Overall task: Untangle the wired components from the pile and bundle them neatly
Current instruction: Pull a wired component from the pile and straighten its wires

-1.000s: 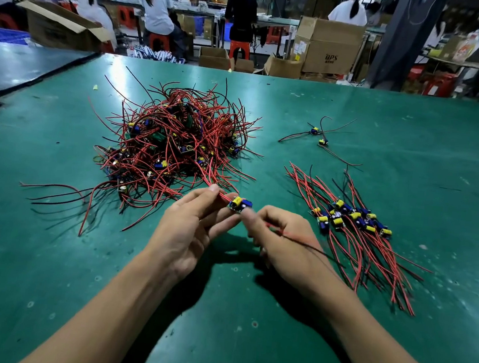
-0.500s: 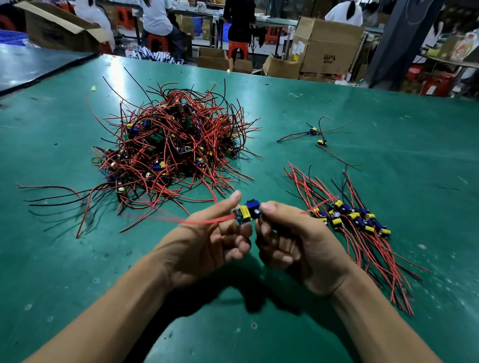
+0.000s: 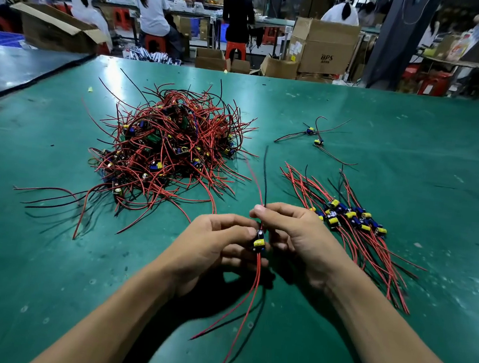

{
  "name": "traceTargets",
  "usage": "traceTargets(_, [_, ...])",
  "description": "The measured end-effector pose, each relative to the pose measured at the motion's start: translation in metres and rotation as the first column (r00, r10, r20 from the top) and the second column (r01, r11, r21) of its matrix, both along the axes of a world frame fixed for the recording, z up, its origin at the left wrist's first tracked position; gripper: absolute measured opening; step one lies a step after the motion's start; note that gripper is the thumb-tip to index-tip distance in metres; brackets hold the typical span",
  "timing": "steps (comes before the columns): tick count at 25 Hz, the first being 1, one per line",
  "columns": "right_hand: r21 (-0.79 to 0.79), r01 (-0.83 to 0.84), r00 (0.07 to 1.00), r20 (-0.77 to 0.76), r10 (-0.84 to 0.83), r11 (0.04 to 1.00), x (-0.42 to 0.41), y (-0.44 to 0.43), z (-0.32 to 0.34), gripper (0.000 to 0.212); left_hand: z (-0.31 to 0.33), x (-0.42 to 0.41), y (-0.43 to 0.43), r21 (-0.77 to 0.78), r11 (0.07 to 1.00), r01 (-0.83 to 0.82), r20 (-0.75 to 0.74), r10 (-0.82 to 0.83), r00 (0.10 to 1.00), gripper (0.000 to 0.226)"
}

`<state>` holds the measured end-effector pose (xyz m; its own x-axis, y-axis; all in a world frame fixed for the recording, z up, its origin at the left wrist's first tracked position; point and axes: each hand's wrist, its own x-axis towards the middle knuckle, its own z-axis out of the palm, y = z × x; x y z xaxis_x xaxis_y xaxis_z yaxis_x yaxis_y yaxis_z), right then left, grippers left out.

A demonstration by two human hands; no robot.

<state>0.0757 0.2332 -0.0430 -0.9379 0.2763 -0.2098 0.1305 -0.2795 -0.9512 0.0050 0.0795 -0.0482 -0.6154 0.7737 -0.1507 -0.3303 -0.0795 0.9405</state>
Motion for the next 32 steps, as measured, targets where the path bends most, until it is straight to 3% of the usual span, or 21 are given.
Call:
traceTargets(2, [-0.037, -0.063, 0.998, 0.002, 0.063, 0.997, 0.000, 0.002, -0.002, 0.024, -0.002, 0.001, 0.002, -0.027, 0.999, -0.026, -0.041, 0.025, 0.999, 0.018])
traceTargets(5, [-0.113, -0.140, 0.990, -0.025, 0.138, 0.984, 0.002, 0.005, -0.003, 0.022, -0.002, 0.003, 0.004, 0.013, 1.000, 0.003, -0.025, -0.003, 1.000, 0.007])
traceTargets(11, [-0.213, -0.093, 0.994, -0.076, 0.078, 0.973, -0.001, -0.010, -0.003, 0.024, -0.006, 0.003, 0.009, 0.035, 0.995, -0.089, 0.063, 0.087, 0.994, 0.015])
traceTargets(18, [0.192, 0.079, 0.997, -0.014, -0.078, 0.978, -0.002, -0.021, -0.003, 0.026, -0.005, 0.010, 0.012, 0.035, 0.970, -0.242, -0.065, 0.243, 0.968, 0.010])
traceTargets(24, [0.173, 0.067, 0.997, -0.046, -0.060, 0.983, -0.002, -0.019, -0.007, 0.035, -0.009, 0.013, 0.017, -0.080, 0.958, -0.274, -0.277, 0.243, 0.930, 0.015])
traceTargets(27, [0.220, 0.092, 0.995, -0.054, -0.082, 0.971, -0.004, -0.017, -0.008, 0.035, -0.008, 0.014, 0.018, -0.107, 0.950, -0.294, -0.337, 0.244, 0.909, 0.017])
traceTargets(32, [0.135, 0.166, 0.985, 0.024, -0.171, 0.977, -0.008, -0.018, -0.004, 0.039, -0.005, 0.015, 0.018, -0.089, 0.963, -0.253, -0.362, 0.206, 0.909, 0.021])
